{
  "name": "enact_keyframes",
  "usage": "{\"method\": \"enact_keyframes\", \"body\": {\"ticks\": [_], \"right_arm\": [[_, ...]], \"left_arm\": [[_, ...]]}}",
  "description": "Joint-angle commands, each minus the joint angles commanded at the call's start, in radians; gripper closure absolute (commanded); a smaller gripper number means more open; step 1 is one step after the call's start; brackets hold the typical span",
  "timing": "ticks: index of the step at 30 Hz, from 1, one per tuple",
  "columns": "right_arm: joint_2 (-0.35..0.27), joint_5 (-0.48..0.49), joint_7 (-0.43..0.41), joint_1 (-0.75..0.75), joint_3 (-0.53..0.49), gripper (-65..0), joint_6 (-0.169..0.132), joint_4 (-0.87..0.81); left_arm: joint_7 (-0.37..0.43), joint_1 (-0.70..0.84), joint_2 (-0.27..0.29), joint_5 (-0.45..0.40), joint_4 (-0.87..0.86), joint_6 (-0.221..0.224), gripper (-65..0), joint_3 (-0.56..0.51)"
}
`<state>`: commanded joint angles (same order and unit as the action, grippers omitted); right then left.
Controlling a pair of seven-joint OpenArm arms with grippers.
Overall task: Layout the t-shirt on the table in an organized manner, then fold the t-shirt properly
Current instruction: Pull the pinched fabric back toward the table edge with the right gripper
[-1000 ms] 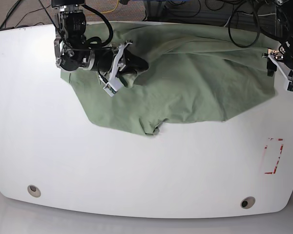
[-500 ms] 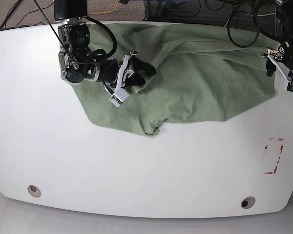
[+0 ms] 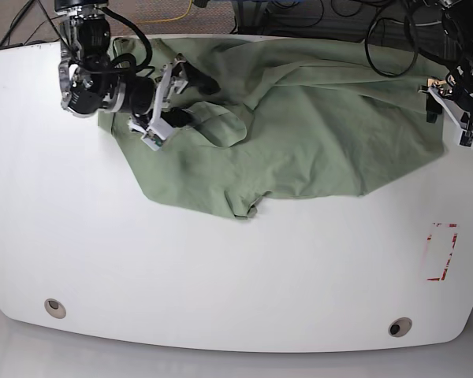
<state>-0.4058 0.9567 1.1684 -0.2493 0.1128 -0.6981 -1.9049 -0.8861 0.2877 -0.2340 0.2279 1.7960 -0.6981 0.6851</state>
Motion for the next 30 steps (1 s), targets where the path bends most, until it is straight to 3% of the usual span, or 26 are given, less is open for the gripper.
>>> {"method": "enact_keyframes", "body": {"ticks": [5, 14, 17, 22, 25, 30], "right_arm": [[-0.046, -0.066, 0.000, -0.044, 0.112, -48.4, 0.000, -0.029], [-0.043, -0.224, -0.002, -0.169, 0.275, -48.2, 0.000, -0.057], [-0.023, -0.229, -0.002, -0.207, 0.305, -48.2, 0.000, -0.057], [-0.017, -0.230, -0.002, -0.262, 0.319, -48.0, 0.000, -0.057], [0.006, -0.230, -0.002, -0.279, 0.321, -47.9, 0.000, -0.057], [0.025, -0.232, -0.002, -0.281, 0.316, -38.4, 0.000, -0.044]], "left_arm": [[0.000, 0.006, 0.031, 0.002, -0.002, 0.000, -42.1, 0.002], [0.002, 0.006, 0.057, -0.003, -0.104, 0.000, -41.9, 0.003], [0.002, 0.006, 0.057, -0.006, -0.149, 0.000, -41.3, 0.031], [0.002, 0.008, 0.055, -0.006, -0.221, 0.000, -33.2, 0.100], [0.002, 0.008, 0.054, -0.006, -0.250, 0.000, -31.5, 0.133], [0.002, 0.008, 0.032, -0.002, -0.279, 0.000, -31.4, 0.143]]}}
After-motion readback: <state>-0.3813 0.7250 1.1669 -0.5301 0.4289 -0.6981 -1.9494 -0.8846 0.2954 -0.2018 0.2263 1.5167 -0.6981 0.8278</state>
